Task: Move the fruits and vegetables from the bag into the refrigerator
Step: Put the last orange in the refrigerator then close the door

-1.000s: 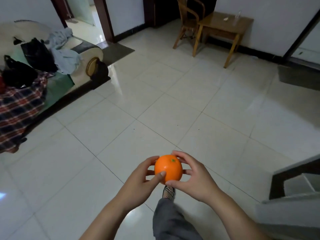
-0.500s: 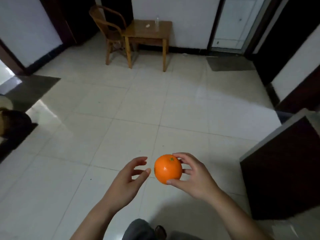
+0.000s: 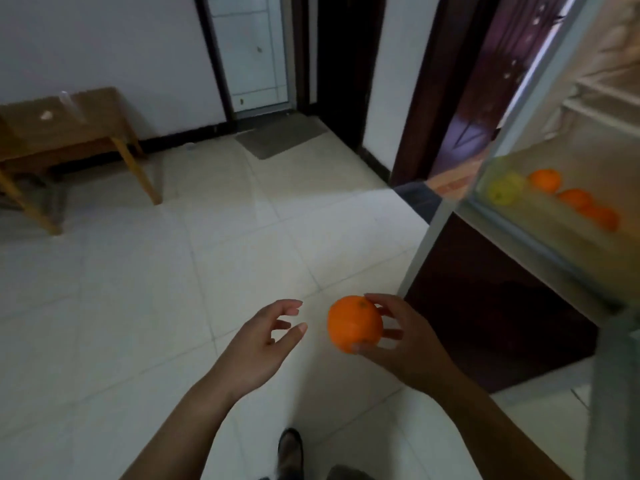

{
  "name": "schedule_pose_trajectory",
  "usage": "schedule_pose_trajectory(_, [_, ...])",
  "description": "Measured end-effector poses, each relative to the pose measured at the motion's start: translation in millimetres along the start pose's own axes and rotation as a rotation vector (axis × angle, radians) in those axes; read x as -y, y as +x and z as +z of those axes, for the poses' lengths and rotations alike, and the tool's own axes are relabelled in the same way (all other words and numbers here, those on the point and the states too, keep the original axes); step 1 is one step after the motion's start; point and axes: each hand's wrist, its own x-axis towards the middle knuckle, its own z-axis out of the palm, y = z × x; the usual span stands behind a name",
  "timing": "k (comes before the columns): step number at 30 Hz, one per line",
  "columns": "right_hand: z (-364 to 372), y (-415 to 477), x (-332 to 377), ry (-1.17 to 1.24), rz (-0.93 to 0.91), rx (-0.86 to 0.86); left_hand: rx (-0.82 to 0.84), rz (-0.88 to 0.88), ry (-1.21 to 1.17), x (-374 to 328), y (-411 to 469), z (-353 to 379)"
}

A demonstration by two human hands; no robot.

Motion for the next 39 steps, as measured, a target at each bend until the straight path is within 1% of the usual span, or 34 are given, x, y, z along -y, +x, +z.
schedule_pose_trajectory(2, [-15, 24, 1, 0.006, 0.027, -0.086, 0.081, 0.07, 0.055, -11, 52, -5])
schedule_pose_trajectory(5, [-40, 44, -10, 0.001, 0.095, -0.227, 0.225, 0.178, 0.182, -34, 120, 9])
schedule_pose_trajectory(12, [-122, 51, -48, -0.02, 0.246, -0.604, 0.534, 0.419, 0.307, -105, 240, 95])
schedule_pose_trajectory(15, [-163, 55, -67, -0.093, 0.301, -0.754, 0.609, 0.54, 0.341, -137, 285, 140])
schedule_pose_trajectory(19, [-225, 71, -93, -0.087, 0.318, -0.914, 0.638, 0.658, 0.336, -186, 340, 200])
schedule_pose_trajectory(23, [-284, 84, -114, -0.074, 0.342, -1.015, 0.681, 0.746, 0.293, -240, 382, 259])
schedule_pose_trajectory(26, [-318, 98, -121, -0.104, 0.347, -1.037, 0.698, 0.811, 0.286, -268, 413, 295])
schedule_pose_trajectory(29, [-338, 109, -129, -0.086, 0.362, -1.047, 0.73, 0.835, 0.32, -282, 441, 318])
schedule_pose_trajectory(33, [-359, 123, -140, -0.088, 0.39, -1.099, 0.777, 0.822, 0.365, -290, 479, 343])
schedule_pose_trajectory(36, [-372, 129, -153, -0.093, 0.463, -1.136, 0.796, 0.846, 0.433, -294, 504, 363])
schedule_pose_trajectory(39, [-385, 135, -168, -0.089, 0.528, -1.135, 0.836, 0.849, 0.527, -299, 532, 382])
